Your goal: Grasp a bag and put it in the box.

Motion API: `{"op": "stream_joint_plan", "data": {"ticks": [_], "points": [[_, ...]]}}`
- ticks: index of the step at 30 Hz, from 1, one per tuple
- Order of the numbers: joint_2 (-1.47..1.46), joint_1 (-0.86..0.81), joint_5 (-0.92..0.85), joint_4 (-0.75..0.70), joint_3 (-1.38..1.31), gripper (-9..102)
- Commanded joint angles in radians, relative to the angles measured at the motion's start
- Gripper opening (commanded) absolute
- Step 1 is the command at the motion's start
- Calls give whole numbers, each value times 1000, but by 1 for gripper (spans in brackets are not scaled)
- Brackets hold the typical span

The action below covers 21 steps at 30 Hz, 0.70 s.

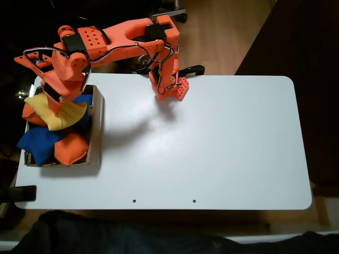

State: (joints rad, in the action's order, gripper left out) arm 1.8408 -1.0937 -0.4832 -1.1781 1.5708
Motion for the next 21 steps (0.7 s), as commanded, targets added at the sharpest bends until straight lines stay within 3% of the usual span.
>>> {"op": "stream_joint_plan", "data": {"ticks": [1,21], "points": [[5,-17,-2,38,-103,0],[-28,-60,-6,58,-118,0]]}}
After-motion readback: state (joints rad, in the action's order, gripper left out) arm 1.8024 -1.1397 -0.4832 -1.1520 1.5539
